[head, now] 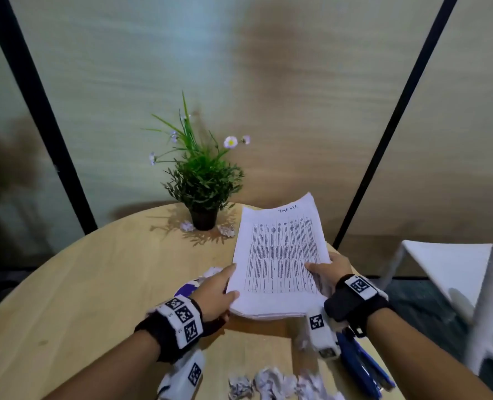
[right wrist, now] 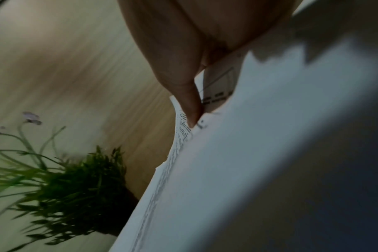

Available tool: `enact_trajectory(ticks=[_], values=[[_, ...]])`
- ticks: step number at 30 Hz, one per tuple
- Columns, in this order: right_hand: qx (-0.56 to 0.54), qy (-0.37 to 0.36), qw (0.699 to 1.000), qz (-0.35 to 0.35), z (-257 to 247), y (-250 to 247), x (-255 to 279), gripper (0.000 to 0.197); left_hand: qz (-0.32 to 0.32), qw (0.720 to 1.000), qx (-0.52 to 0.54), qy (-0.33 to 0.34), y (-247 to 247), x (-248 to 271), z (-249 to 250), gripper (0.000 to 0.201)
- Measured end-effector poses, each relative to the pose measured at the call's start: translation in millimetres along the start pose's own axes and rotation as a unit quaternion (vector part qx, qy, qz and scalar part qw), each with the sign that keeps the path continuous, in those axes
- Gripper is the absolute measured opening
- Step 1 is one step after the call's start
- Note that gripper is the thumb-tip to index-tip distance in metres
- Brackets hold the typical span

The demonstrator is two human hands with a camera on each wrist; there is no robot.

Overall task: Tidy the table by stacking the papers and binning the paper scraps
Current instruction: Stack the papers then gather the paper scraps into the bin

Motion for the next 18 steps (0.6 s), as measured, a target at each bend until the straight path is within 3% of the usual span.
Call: enact_trajectory(ticks=[7, 11, 18], values=[[0.093, 0.013, 0.996, 0.010, 14, 7, -78, 0.020, -0.015, 0.990, -0.137, -0.020, 23, -43, -14, 0.056], [0.160, 0.014, 0.987, -0.007, 27, 16, -114, 0.024, 0.003, 0.989, -0.140, -0.051, 28, -52, -24, 0.053], [0.306, -0.003, 0.952, 0.002, 0, 22, -77, 0.020, 0.016, 0.990, -0.126, -0.063, 27, -55, -28, 0.058]])
Point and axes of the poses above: each hand's wrist, its own x-axis away from the middle knuckle, its own y-axis out of the palm, z = x × y, the point moved 10 cm from there along -x, towards the middle knuckle
